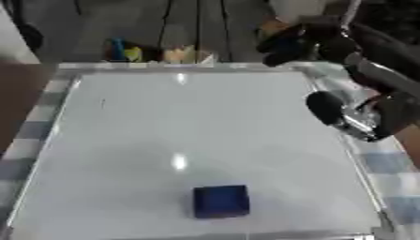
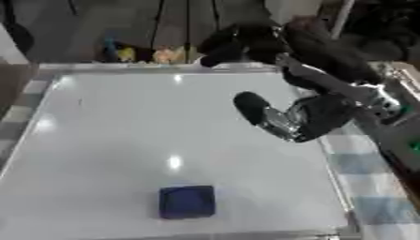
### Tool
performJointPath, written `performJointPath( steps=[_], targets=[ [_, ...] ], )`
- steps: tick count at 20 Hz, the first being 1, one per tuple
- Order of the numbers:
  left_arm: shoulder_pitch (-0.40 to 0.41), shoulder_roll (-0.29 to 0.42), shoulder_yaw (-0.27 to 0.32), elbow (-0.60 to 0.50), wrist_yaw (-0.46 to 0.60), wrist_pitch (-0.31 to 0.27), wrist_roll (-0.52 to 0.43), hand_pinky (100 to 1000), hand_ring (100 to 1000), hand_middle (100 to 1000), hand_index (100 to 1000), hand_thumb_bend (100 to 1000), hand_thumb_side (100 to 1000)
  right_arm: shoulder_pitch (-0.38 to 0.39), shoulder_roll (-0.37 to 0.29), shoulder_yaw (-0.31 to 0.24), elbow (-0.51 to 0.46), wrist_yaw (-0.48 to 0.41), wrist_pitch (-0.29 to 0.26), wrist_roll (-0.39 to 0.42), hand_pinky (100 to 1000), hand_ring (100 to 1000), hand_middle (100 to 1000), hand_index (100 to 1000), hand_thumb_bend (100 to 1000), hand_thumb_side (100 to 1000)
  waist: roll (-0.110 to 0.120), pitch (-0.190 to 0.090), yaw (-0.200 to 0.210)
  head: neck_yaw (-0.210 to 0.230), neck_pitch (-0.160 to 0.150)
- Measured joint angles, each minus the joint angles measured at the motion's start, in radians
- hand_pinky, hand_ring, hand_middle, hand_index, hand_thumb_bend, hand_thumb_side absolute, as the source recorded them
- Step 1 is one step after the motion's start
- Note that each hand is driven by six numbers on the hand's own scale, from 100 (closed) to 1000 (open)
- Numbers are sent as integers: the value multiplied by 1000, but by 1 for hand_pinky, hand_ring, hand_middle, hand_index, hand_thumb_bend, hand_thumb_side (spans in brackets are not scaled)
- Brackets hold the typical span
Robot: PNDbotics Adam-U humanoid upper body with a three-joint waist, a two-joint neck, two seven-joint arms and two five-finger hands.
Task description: Wipe the whiteboard clean with a brush.
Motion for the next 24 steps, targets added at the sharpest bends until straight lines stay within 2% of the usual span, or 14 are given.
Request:
performJointPath(
  steps=[7,17,21,24],
  targets=[
    [-1,0,0,0,0,-3,3,747,791,805,823,125,892,-2,16,28,0,48,7,36,757,850,854,880,100,1000,-2,0,11,-10,0],
    [-4,0,0,0,0,-4,5,747,792,805,823,126,892,-3,28,56,0,102,0,41,758,851,852,880,100,1000,-3,1,18,-16,0],
    [-4,0,1,0,-1,-3,10,749,792,805,822,133,887,3,28,41,0,95,16,10,755,846,839,876,100,1000,-3,2,17,-13,0],
    [-4,0,8,0,-3,0,25,749,792,801,821,137,879,25,19,-4,0,51,42,-56,754,843,828,873,100,1000,-3,4,10,0,0]
  ],
)
